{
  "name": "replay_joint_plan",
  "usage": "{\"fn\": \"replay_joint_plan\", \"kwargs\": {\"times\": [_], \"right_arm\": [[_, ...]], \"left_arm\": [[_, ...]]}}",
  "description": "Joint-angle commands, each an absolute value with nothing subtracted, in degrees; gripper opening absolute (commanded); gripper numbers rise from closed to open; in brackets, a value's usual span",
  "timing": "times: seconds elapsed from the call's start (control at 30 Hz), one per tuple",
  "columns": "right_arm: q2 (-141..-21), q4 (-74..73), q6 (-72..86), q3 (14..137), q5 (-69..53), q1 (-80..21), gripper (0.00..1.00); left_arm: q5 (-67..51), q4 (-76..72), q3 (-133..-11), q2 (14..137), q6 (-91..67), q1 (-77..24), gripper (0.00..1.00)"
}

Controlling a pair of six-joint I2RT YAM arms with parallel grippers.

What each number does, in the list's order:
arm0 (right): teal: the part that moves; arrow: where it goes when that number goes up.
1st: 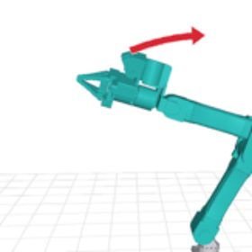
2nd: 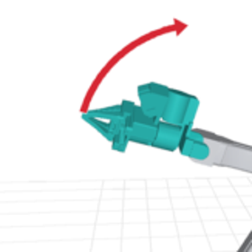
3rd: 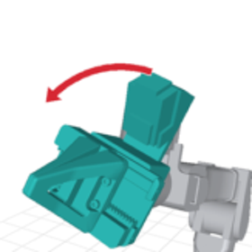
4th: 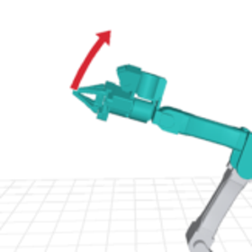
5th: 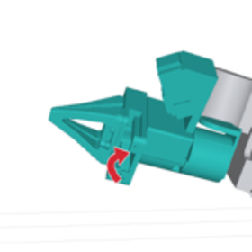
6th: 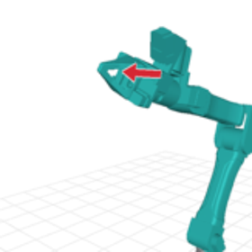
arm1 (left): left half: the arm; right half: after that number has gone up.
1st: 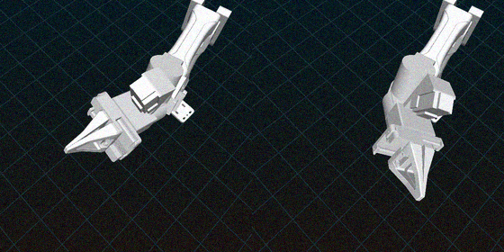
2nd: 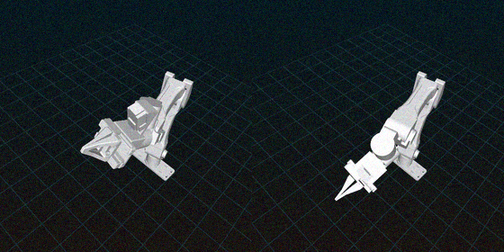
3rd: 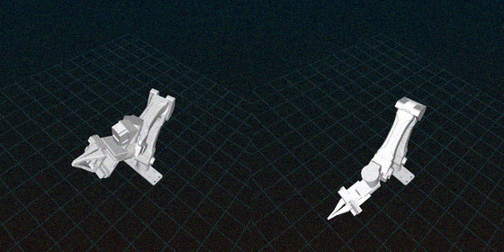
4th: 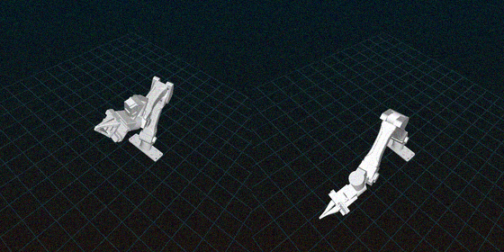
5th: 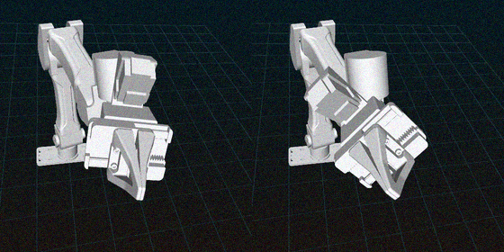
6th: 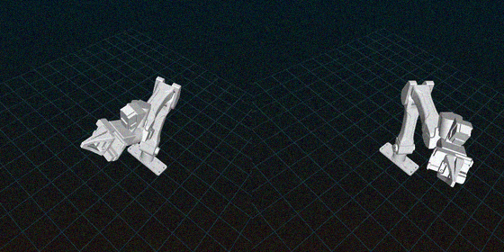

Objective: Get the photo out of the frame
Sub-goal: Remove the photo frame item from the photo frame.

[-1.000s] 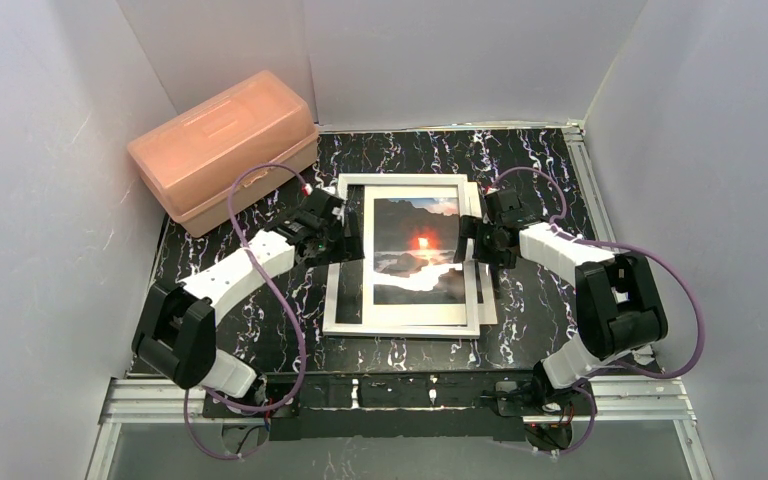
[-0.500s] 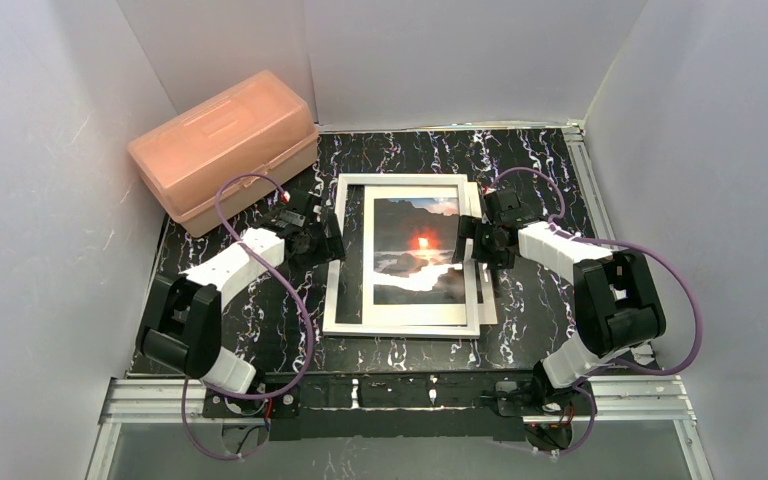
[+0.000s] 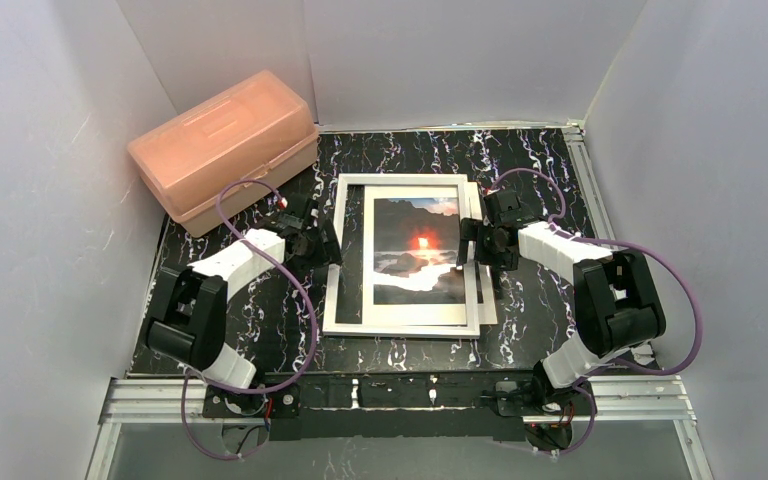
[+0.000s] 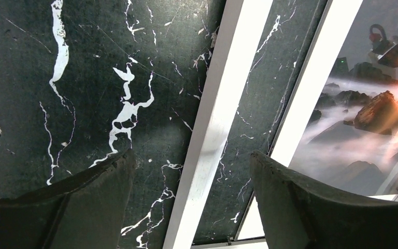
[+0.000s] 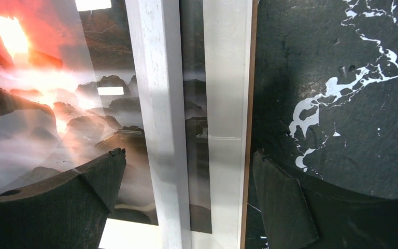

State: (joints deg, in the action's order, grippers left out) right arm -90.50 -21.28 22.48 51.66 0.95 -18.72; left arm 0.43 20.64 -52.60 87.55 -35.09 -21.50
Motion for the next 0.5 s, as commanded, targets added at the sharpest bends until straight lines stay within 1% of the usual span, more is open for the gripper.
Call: {"fn": "replay_joint_plan", "kwargs": {"times": [0.0,0.17,0.23,0.47], "right_arm": [[-90.84,-21.83,22.34,52.47,0.49,-18.39,0.99],[-88.27,-22.69,22.54,53.11,1.92,-18.43,0.99],[-87.16,-23.18,22.45,53.34,1.68,-18.39,0.99],[-84.21,-22.45,21.43,53.22,-2.79,-18.46,0.99]], "left_arm": [[0.00,20.71,-51.49,88.50,-34.34,-21.32,0.77],[0.00,19.38,-49.97,88.45,-34.25,-21.27,0.75],[-2.03,17.62,-48.69,88.21,-34.32,-21.28,0.73],[-5.86,7.26,-42.34,87.02,-33.67,-21.28,0.59]]}}
